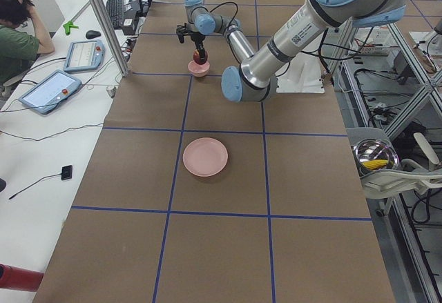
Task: Move apple from plate to bowl
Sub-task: 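Lower the apple into the bowl with left gripper while right arm withdraws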
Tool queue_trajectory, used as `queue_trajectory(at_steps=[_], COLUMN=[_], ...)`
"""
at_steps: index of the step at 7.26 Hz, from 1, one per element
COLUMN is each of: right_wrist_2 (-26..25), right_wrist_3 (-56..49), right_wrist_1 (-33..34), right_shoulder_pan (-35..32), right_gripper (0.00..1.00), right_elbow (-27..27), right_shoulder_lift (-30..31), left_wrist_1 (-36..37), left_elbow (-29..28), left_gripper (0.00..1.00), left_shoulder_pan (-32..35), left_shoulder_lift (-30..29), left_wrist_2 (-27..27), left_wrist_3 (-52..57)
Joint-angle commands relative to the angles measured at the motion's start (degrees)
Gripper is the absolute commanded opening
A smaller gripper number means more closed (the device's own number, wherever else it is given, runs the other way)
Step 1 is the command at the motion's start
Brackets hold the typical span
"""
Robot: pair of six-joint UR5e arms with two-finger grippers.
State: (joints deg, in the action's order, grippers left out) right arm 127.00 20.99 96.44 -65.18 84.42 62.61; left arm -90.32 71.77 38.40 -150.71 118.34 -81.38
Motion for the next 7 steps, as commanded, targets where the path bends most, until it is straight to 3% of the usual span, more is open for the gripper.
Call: queue_trajectory(at_steps=[1,5,6,7], right_wrist_2=[-0.17,-0.35,-0.61,-0.7], right_wrist_3=[-2.09,-1.83,-1.83,-1.65], right_wrist_1=[-0.11,-0.81,-0.81,-0.81], right_shoulder_pan=[-1.53,-2.67,-2.76,-2.76], right_gripper=[1.0,1.0,1.0,1.0], right_elbow=[0.13,3.09,3.98,3.91], right_shoulder_lift=[1.55,5.23,6.11,6.64], left_wrist_1=[-3.63,-8.72,-9.35,-9.53], left_elbow=[-4.79,-9.19,-10.24,-10.34], left_gripper=[0.0,0.0,0.05,0.46], left_shoulder_pan=[-0.51,-2.27,-2.62,-2.71], left_shoulder_lift=[-1.69,-1.34,-1.25,-1.25], left_wrist_2=[-1.35,-3.28,-3.29,-3.29], left_wrist_3=[-0.45,-0.54,-0.54,-1.32])
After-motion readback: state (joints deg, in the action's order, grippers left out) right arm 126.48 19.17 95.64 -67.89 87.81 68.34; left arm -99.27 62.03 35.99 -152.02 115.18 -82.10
